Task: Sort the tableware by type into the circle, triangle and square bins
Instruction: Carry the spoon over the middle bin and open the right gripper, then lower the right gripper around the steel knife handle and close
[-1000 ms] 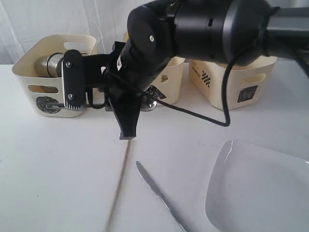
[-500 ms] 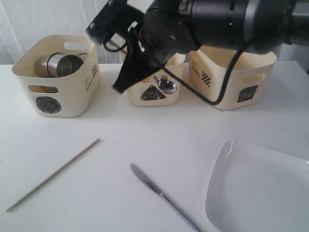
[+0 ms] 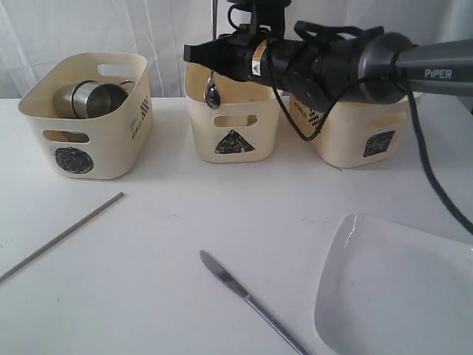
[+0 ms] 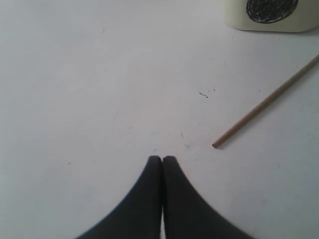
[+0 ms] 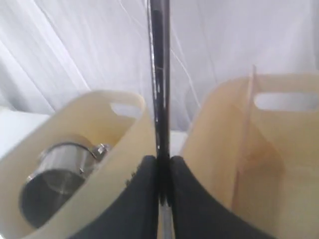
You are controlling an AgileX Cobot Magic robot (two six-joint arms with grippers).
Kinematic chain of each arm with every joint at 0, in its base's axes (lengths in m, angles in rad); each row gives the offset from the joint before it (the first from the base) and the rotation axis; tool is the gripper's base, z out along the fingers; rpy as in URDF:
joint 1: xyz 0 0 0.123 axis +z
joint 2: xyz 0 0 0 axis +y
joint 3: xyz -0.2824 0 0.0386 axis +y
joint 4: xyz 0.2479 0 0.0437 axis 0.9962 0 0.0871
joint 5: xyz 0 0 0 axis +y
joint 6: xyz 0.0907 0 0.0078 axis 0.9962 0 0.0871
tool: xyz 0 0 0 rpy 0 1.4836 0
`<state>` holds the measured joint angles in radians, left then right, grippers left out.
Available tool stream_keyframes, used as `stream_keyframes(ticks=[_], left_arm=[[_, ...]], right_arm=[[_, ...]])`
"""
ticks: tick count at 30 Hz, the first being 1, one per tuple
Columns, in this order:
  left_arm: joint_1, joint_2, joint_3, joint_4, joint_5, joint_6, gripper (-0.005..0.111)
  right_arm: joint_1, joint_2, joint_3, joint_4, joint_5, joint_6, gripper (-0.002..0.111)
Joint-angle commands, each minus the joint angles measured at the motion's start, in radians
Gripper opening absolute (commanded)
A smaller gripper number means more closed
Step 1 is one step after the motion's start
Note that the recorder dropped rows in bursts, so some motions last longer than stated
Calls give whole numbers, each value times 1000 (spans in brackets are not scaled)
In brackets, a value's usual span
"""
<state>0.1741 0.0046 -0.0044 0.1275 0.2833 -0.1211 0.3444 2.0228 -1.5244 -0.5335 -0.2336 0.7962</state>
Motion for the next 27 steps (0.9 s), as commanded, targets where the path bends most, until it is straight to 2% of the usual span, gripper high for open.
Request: stream_keyframes(ticks=[1, 6, 9, 11, 12, 15, 16, 20, 25, 26, 27], left_arm=[[-6, -5, 4, 2, -1, -2, 0], [-6, -5, 4, 2, -1, -2, 0], [-6, -5, 4, 2, -1, -2, 0], [-6, -5, 4, 2, -1, -2, 0], [-6, -5, 4, 2, -1, -2, 0], [-6, -5, 4, 2, -1, -2, 0], [-6, -5, 4, 2, -1, -2, 0], [-6, -5, 4, 2, -1, -2, 0], [-6, -5, 4, 2, -1, -2, 0], [-6, -5, 4, 2, -1, -2, 0], [-6, -5, 4, 2, -1, -2, 0]], right_arm=[[-65, 84, -23, 100, -372, -110, 0], [-88, 193, -105, 377, -465, -447, 0], [-88, 287, -244, 374, -422, -531, 0], [-88, 343, -363, 372, -270, -531, 9], [-88, 375, -418, 372, -170, -528, 21], [-88, 394, -456, 372, -62, -528, 43], [-88, 393, -456, 372, -60, -528, 47], [-88, 345, -456, 372, 28, -528, 47], [-86, 185, -456, 372, 622, -539, 45], [-86, 137, -456, 378, 820, -595, 37], [-83, 117, -456, 400, 925, -641, 30]])
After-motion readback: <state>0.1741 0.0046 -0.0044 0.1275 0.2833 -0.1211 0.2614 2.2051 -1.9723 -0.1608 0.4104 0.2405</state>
